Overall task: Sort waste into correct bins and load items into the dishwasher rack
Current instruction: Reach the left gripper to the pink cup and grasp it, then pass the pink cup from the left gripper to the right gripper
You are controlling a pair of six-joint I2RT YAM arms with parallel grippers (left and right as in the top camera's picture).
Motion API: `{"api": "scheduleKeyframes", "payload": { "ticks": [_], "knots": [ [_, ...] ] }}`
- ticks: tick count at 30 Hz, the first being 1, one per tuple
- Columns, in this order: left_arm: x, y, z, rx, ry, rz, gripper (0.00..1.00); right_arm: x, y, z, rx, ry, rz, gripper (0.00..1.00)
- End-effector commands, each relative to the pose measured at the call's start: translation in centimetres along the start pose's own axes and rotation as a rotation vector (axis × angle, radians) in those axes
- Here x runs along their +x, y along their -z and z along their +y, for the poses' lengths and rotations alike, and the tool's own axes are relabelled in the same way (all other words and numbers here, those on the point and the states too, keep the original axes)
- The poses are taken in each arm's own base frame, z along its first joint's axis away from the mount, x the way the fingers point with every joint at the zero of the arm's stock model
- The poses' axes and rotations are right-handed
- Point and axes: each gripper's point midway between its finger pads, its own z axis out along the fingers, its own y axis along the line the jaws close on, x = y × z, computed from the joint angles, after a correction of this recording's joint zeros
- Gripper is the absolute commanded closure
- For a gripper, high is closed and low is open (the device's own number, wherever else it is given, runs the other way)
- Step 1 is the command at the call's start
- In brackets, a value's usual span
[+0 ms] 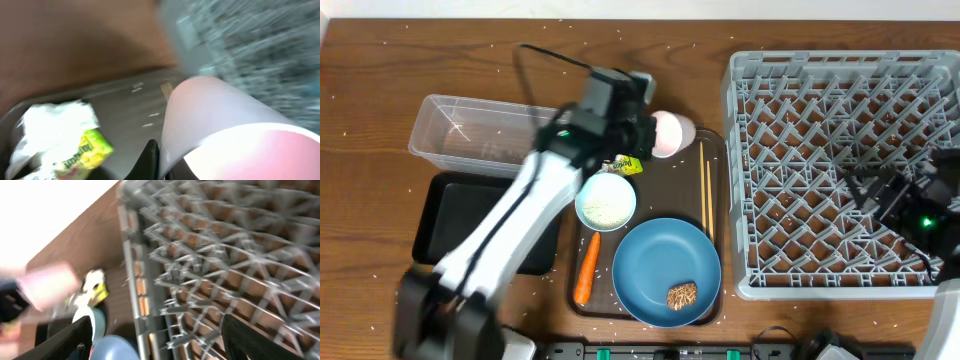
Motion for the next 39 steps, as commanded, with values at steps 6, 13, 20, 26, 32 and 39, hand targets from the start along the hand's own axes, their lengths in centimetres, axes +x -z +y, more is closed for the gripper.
{"api": "scheduleKeyframes", "payload": {
  "ticks": [6, 13, 20, 26, 32, 39],
  "knots": [
    [-1.0, 8.5, -9.4, 0.433, -0.136, -0.073, 0.94, 1.0, -0.5, 10.3, -0.436, 0.313, 0.035, 0.25],
    [-0.6, 13.0, -12.7, 0.567, -0.201, -0.113, 0.94, 3.4, 1.7, 19.1, -0.841, 0.609, 0.042, 0.22],
    [-0.2, 15.7, -14.3, 0.634, -0.245, -0.14, 0.94, 6.1, 3.5, 23.2, -1.055, 0.806, 0.046, 0.17],
    [0.3, 17.1, -15.4, 0.69, -0.269, -0.143, 0.94, 7.6, 4.1, 24.9, -1.134, 0.878, 0.055, 0.14],
    [0.9, 17.8, -16.2, 0.754, -0.28, -0.122, 0.94, 9.1, 4.6, 26.1, -1.195, 0.917, 0.079, 0.17],
    [0.8, 17.8, -16.2, 0.753, -0.28, -0.123, 0.94, 10.2, 5.6, 26.5, -1.267, 0.941, 0.106, 0.42]
  ]
}}
